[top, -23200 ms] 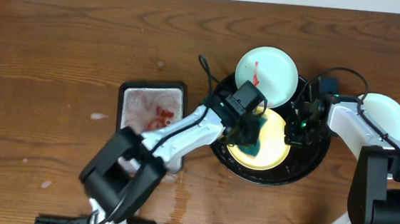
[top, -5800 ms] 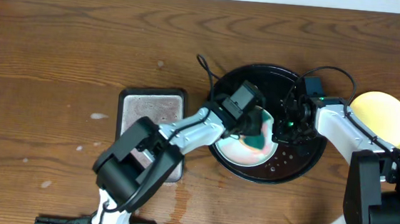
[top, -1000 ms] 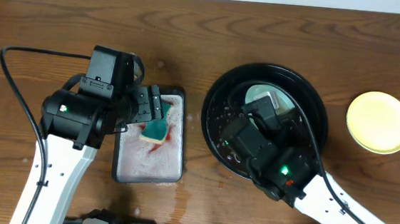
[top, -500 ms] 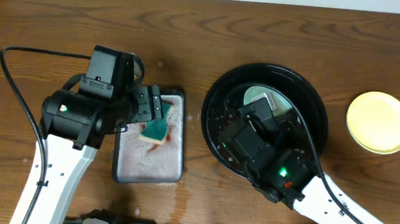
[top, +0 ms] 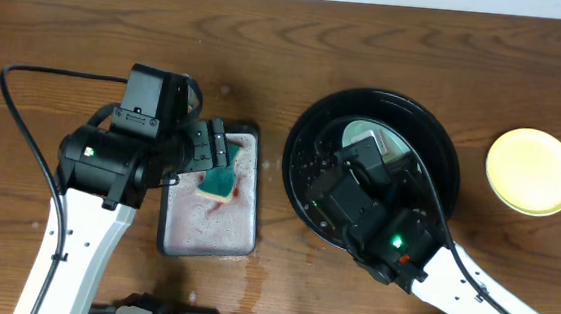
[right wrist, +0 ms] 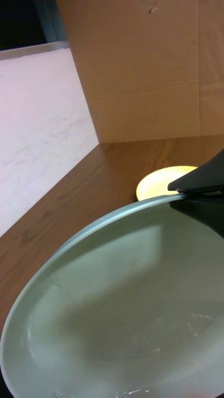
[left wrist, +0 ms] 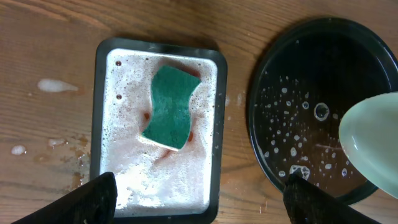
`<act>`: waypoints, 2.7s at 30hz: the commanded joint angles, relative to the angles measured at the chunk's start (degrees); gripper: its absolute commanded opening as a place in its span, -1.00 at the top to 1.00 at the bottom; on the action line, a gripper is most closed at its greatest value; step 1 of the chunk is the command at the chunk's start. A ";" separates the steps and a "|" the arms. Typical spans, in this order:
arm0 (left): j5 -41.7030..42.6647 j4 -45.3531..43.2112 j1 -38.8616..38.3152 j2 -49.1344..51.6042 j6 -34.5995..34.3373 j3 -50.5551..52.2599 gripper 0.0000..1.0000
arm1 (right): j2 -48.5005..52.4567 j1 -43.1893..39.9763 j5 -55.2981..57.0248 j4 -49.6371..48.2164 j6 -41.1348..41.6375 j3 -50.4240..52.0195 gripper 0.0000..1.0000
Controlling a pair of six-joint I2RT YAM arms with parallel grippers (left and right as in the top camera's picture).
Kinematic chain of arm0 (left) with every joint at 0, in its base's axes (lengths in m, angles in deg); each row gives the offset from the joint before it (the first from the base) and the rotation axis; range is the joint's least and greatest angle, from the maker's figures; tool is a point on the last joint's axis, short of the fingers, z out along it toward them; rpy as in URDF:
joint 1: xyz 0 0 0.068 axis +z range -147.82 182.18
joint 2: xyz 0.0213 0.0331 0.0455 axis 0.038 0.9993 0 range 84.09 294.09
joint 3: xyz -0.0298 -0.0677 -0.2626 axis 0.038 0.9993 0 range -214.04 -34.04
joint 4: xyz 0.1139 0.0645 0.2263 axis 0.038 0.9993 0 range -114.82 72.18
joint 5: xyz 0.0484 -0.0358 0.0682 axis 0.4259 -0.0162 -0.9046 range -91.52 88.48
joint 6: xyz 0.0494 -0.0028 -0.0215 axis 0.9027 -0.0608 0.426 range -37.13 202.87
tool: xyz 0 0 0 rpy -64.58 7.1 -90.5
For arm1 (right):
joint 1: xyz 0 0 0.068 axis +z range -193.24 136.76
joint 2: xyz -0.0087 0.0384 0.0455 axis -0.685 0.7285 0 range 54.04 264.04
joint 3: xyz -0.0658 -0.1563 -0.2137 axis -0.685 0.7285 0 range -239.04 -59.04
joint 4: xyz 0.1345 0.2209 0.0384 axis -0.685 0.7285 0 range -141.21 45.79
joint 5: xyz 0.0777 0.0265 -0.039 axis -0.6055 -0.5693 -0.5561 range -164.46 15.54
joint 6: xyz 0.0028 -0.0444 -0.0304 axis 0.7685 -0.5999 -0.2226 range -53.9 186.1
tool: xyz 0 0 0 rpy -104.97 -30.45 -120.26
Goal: Clean dirty plates on tray and stack at the side
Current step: 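Lift the pale green plate by its rim with the right gripper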
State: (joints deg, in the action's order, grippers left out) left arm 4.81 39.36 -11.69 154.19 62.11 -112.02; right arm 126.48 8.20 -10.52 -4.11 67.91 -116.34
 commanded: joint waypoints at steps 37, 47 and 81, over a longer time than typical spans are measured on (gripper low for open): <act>0.55 0.07 0.31 -0.02 0.37 -0.24 -0.72 | -0.68 0.42 4.81 -0.04 -0.68 -0.85 0.98; 0.55 0.07 0.31 -0.02 0.39 -0.24 -0.72 | -0.68 0.42 4.81 0.09 -0.68 -0.85 0.98; 0.55 0.07 0.31 -0.02 0.39 -0.24 -0.72 | -0.68 0.42 4.68 0.04 -0.59 -0.85 0.98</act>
State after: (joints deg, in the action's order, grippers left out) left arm 4.81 39.36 -11.69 154.19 62.11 -112.02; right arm 126.48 8.20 -7.98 -4.05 67.73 -116.34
